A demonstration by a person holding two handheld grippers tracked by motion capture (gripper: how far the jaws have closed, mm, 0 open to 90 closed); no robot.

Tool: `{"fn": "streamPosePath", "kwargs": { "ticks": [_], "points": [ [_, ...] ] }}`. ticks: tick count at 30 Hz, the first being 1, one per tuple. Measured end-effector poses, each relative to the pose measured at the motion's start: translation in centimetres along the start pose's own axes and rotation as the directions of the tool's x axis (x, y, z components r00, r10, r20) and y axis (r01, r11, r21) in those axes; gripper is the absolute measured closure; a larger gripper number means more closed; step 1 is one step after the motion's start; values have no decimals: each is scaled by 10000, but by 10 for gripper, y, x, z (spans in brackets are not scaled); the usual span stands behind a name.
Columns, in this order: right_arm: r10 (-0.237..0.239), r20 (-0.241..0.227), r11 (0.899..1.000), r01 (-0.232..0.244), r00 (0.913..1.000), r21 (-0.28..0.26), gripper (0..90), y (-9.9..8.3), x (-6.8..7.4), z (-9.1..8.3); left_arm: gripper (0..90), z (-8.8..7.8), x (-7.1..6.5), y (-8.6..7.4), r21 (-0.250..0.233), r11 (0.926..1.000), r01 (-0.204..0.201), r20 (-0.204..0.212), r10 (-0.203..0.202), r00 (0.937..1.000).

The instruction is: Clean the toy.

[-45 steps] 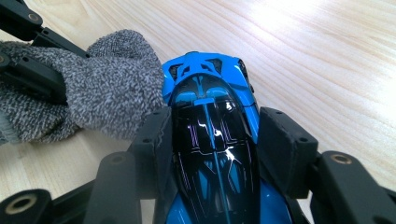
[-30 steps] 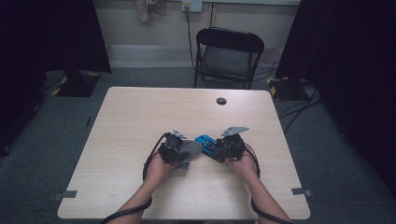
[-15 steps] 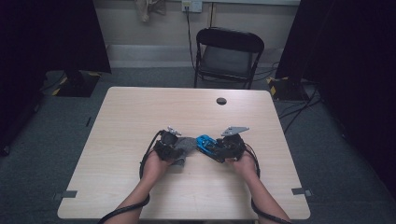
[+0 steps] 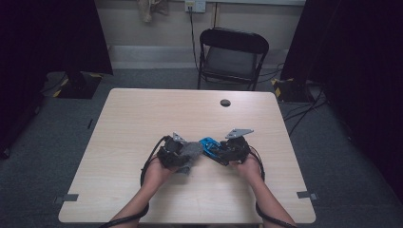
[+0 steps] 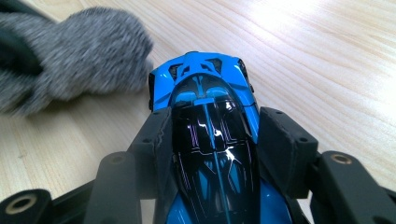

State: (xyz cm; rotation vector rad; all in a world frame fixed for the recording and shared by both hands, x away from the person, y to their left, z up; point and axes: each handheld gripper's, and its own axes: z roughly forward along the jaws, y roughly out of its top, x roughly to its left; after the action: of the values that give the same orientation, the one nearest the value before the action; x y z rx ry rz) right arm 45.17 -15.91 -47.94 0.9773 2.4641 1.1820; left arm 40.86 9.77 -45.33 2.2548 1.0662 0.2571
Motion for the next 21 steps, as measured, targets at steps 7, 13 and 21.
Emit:
{"fn": "streamPosePath", "kwargs": {
  "ticks": [7, 13, 21],
  "points": [
    [31, -2, 10000, -31, 10000, -14, 460, 0, 0, 0, 714, 6, -35, -2, 52, 9970, -776, 748, 770, 9942],
    [37, -3, 10000, -37, 10000, -44, 459, -1, 0, 0, 714, 13, -64, -3, 174, 9890, -1467, 1412, 1428, 9796],
    [52, 15, 10000, -51, 10000, -50, 459, -1, 0, 0, 714, 31, -84, 5, 316, 9856, -1659, 1936, 1568, 9685]
  ]
}}
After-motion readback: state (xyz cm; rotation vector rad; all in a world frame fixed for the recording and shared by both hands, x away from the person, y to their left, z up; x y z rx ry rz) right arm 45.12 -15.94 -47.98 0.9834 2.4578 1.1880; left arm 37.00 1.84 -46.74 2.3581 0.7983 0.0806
